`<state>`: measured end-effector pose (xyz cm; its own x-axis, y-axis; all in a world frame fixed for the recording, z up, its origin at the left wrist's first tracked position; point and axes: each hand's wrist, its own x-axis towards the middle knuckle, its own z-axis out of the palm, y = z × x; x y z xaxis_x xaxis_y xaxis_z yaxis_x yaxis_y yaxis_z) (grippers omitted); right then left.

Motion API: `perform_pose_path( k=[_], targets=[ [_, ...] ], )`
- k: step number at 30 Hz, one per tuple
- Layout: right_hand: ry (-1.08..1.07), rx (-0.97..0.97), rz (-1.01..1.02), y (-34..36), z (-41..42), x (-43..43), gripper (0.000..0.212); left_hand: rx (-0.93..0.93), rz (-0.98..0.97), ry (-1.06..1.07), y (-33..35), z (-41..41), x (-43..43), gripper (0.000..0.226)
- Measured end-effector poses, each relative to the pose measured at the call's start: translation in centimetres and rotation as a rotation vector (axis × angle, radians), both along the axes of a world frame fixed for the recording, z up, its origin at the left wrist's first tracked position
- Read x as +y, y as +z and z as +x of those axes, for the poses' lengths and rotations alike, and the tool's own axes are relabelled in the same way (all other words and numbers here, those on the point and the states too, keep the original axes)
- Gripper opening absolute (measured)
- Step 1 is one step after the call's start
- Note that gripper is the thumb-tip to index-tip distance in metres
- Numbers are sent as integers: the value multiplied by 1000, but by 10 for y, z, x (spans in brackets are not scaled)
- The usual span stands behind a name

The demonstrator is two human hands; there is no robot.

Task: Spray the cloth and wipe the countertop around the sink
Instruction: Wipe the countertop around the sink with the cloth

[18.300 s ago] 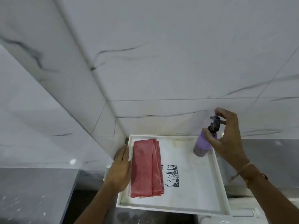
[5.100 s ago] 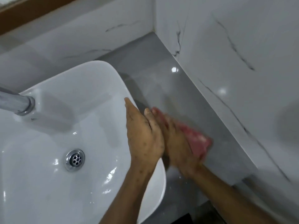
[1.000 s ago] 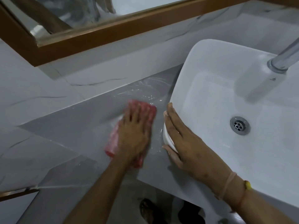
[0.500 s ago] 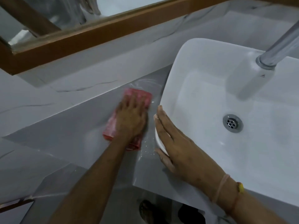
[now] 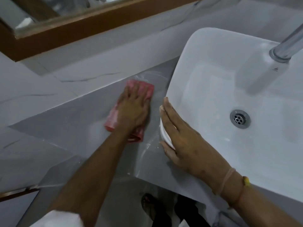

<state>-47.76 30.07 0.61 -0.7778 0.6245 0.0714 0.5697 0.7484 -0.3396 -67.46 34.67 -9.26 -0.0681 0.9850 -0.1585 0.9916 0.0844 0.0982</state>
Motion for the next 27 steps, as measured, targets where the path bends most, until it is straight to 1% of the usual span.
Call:
perform_pose_path(
  k=[1,4,5,8,10,11,12,13,14,16,17,19,22,24,26,27],
  targets=[
    [-4,10,-16,1,0,0,73,-55,5,17,3,21,-2,57],
    [-4,-10,-55,4,-1,1,71,-273,179,54,9,62,-64,54],
    [-3,-18,-64,4,0,1,71,-264,138,40,8,67,-93,53],
    [-3,12,-64,3,-1,2,75,-140,10,-29,-7,58,-167,62],
    [-11,12,-47,1,1,1,77,24,-122,-130,-5,35,-183,84],
    [-16,10,-29,1,1,1,78,88,-166,-109,-3,14,-181,91],
    [-18,6,-9,0,0,1,80,125,-190,-34,0,-7,-175,90],
    [-20,2,1,0,-1,1,82,130,-205,74,2,-28,-167,81],
    [-21,3,2,-1,-1,1,83,96,-204,203,4,-43,-156,70],
    [-24,18,-6,-2,-1,0,83,23,-97,385,3,-47,-139,60],
    [-19,24,-13,-1,-1,1,82,19,-50,426,2,-38,-131,57],
    [-5,17,-21,0,0,1,79,-5,-11,439,2,-3,-118,56],
    [14,-32,-35,2,0,3,75,-62,42,272,-3,73,-125,58],
    [9,-46,-55,2,0,3,74,-142,68,281,-4,119,-148,59],
    [7,-38,-71,2,0,3,74,-204,37,314,-5,127,-172,56],
    [9,-33,-67,3,0,2,74,-162,2,276,-6,115,-181,56]
  ],
)
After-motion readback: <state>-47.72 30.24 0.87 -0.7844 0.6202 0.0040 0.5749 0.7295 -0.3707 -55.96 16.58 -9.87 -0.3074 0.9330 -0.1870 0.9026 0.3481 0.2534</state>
